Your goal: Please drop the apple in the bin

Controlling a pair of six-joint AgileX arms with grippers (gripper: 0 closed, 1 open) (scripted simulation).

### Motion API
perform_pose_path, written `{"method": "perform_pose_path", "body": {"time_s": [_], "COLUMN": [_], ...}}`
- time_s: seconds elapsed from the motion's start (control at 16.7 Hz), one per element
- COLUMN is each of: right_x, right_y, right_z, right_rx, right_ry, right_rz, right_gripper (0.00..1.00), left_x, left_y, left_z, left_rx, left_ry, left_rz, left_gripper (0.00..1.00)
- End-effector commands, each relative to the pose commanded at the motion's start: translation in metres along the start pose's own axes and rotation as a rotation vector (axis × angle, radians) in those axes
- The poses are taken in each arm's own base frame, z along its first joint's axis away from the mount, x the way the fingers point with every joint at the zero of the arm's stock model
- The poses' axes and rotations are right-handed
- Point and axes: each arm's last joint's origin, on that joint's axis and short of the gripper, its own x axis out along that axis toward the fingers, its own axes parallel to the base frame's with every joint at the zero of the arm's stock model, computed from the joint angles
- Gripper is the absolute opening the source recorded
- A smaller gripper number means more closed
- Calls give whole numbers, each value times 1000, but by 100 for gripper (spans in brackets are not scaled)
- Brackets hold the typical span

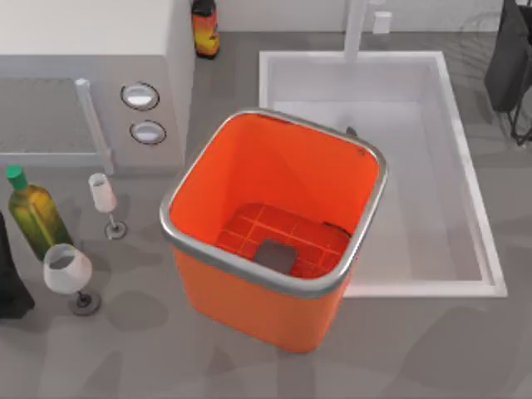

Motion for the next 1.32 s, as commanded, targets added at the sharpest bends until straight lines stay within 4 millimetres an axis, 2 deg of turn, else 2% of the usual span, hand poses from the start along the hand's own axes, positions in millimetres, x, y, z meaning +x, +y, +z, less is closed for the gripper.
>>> {"method": "perform_pose_path", "body": {"time_s": [0.42,0.9,1.08,1.2,1.32], "right_x": [0,0,-11,-30,-63], "right_y": [0,0,-5,-8,-8], "right_z": [0,0,-5,-7,-7], "right_rx": [0,0,18,44,54], "right_ry": [0,0,8,-8,-41], "right_rz": [0,0,-48,-72,-101], "right_gripper": [2,0,0,0,0], "left_x": [0,0,0,0,0], "left_y": [0,0,0,0,0], "left_z": [0,0,0,0,0], "left_rx": [0,0,0,0,0], "left_ry": [0,0,0,0,0], "left_rz": [0,0,0,0,0], "left_gripper": [100,100,100,100,100]}}
